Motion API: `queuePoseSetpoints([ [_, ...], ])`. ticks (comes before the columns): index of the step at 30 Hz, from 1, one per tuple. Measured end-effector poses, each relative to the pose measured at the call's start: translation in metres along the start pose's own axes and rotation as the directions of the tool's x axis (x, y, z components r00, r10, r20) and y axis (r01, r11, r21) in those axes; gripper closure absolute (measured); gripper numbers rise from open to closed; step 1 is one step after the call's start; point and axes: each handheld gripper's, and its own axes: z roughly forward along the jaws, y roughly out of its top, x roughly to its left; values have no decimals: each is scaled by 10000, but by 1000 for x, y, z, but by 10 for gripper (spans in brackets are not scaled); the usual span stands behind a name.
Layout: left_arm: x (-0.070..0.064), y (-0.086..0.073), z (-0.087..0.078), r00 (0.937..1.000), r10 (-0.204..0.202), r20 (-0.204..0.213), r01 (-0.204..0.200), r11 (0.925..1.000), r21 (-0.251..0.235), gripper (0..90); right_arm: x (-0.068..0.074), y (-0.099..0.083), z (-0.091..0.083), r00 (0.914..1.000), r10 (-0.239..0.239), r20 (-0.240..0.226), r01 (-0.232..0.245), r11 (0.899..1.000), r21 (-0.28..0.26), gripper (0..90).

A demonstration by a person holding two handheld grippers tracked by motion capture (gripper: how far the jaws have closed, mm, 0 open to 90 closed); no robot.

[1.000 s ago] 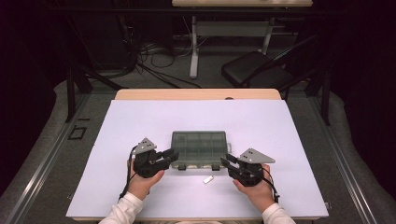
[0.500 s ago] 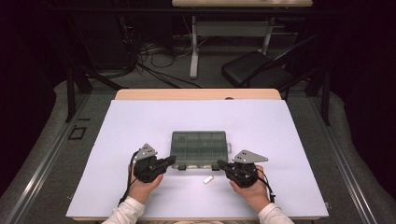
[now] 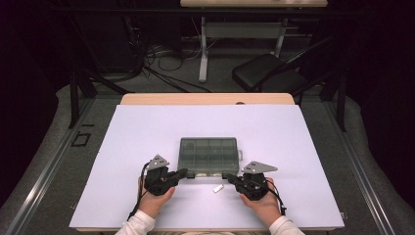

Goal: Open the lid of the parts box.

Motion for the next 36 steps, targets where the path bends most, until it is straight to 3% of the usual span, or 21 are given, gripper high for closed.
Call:
queuePoseSetpoints([
  [16, 0, -8, 15, 9991, -428, 26, 426, 9974, 578, 900, -5, -5, 7, 9950, 995, -104, -994, 9950, 103, 900],
  [36, 1, -10, 21, 9991, -422, 27, 419, 9962, 767, 900, -8, -7, 10, 9903, 1386, 15, -1386, 9903, -138, 894],
])
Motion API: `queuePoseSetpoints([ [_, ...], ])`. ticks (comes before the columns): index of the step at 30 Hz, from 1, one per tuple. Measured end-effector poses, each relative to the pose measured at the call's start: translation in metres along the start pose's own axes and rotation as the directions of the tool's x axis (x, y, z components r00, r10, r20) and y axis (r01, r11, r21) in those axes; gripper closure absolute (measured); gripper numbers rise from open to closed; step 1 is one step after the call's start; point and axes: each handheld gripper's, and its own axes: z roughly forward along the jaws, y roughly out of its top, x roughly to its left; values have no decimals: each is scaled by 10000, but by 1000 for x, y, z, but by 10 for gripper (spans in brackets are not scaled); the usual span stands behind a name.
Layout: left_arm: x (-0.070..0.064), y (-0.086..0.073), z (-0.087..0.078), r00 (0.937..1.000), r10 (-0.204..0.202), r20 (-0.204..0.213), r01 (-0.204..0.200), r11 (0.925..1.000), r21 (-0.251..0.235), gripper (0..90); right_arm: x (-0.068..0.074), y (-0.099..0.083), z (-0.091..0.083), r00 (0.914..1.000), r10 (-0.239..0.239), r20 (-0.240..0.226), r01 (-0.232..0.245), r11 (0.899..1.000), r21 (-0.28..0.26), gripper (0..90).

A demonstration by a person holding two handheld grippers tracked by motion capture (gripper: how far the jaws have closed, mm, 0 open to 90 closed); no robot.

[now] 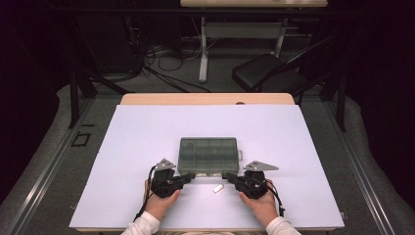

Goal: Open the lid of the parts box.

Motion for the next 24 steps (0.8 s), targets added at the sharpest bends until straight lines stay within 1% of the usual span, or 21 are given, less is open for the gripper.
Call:
queuePoseSetpoints([
  [7, -1, 0, 1, 10000, 8, -49, -8, 10000, -19, 900, 0, -1, 1, 10000, 17, -17, -17, 10000, -90, 900],
  [10, 0, 0, 1, 10000, 13, -8, -13, 10000, 48, 900, 0, -1, 1, 10000, 33, -13, -33, 10000, -87, 900],
  [12, 0, 0, 1, 10000, 5, -59, -5, 10000, -9, 900, 0, -1, 1, 10000, 46, -7, -46, 10000, -87, 900],
  [16, 0, 0, 1, 10000, 24, 9, -24, 10000, 38, 900, 0, -1, 0, 10000, 33, -4, -33, 9999, -130, 900],
  [21, -1, 0, 3, 10000, 7, -6, -7, 10000, 6, 900, 1, 0, -1, 10000, 78, -31, -79, 9993, -366, 900],
  [24, -1, 0, 3, 10000, 15, 32, -15, 10000, -8, 900, 1, 1, -1, 10000, 28, -36, -30, 9989, -458, 900],
])
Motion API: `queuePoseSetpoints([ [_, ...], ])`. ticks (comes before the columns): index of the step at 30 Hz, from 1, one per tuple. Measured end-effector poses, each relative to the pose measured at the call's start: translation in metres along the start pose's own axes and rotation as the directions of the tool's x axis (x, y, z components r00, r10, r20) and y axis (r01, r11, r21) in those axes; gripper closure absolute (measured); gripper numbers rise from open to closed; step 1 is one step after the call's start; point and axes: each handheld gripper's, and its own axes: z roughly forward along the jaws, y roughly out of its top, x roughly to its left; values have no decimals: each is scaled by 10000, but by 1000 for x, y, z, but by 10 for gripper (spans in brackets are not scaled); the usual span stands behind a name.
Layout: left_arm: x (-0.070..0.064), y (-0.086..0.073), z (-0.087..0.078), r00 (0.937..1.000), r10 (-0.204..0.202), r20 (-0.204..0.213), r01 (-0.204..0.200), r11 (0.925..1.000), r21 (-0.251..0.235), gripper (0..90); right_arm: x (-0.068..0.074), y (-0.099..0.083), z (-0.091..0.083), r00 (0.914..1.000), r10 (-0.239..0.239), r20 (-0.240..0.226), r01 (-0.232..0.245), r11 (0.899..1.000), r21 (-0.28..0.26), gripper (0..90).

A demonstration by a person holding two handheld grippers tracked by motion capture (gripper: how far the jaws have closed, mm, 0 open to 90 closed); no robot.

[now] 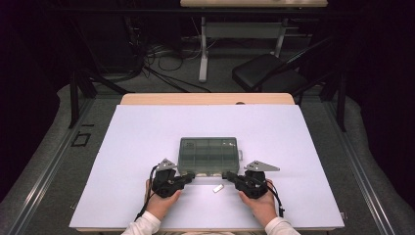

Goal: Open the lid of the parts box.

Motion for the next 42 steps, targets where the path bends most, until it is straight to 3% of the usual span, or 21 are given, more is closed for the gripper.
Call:
queuePoseSetpoints([
  [11, 3, 6, -7, 9998, -161, -128, 153, 9981, -600, 900, 2, 6, -5, 9999, -140, 16, 141, 9982, -585, 900],
  [23, 5, 15, -12, 9980, -283, -572, 218, 9937, -1102, 900, 5, 12, -7, 9998, -189, 75, 195, 9954, -937, 900],
  [31, 9, 24, -18, 9961, -503, -728, 396, 9891, -1416, 900, 8, 15, -8, 9964, -776, 346, 803, 9930, -866, 884],
  [37, 12, 37, -23, 9944, -691, -797, 574, 9884, -1407, 900, 8, 22, -5, 9963, -720, 476, 757, 9939, -797, 866],
  [42, 11, 52, -28, 9927, -583, -1058, 420, 9878, -1498, 900, 8, 29, -6, 9948, -814, 607, 859, 9935, -747, 840],
])
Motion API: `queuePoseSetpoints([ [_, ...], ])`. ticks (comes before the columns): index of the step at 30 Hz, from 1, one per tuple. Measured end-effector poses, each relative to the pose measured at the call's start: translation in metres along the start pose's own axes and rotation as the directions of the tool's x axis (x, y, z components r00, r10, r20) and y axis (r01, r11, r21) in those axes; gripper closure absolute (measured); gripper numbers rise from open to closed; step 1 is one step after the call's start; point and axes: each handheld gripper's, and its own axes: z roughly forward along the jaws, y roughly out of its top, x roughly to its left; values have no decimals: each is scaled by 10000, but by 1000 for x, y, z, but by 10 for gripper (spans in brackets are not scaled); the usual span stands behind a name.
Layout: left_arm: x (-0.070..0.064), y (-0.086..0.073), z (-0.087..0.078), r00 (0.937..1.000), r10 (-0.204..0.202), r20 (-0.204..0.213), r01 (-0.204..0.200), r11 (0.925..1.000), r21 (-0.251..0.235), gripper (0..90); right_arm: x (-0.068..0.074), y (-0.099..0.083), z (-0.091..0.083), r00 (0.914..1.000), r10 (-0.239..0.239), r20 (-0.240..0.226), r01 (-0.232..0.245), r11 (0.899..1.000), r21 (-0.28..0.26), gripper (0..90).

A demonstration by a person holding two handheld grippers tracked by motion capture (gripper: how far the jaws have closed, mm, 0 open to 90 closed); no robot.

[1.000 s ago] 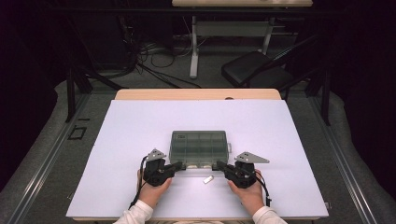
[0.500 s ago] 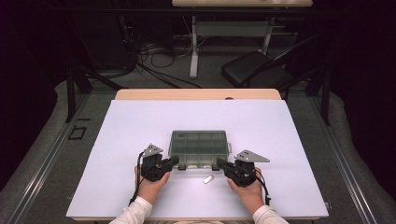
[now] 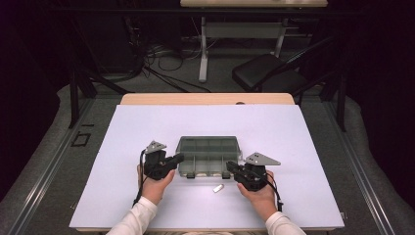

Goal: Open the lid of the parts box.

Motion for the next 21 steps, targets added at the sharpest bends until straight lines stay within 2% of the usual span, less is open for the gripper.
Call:
queuePoseSetpoints([
  [11, 3, 31, -1, 9997, -200, -127, 195, 9991, -386, 900, -7, 15, -3, 9999, 89, 136, -88, 10000, -27, 688],
  [13, 4, 36, 0, 9995, -241, -188, 232, 9986, -481, 900, -9, 18, -2, 9999, 49, 105, -50, 9999, 114, 646],
  [16, 5, 41, 3, 9990, -370, -270, 353, 9977, -586, 900, -11, 23, 0, 9996, -129, 235, 126, 9998, 146, 586],
  [18, 5, 45, 4, 9988, -294, -399, 268, 9977, -630, 900, -13, 25, 2, 9986, -472, 242, 478, 9986, -246, 552],
  [21, 4, 48, 6, 9984, -248, -515, 213, 9975, -673, 900, -17, 29, 3, 9944, -847, 635, 878, 9950, -468, 522],
])
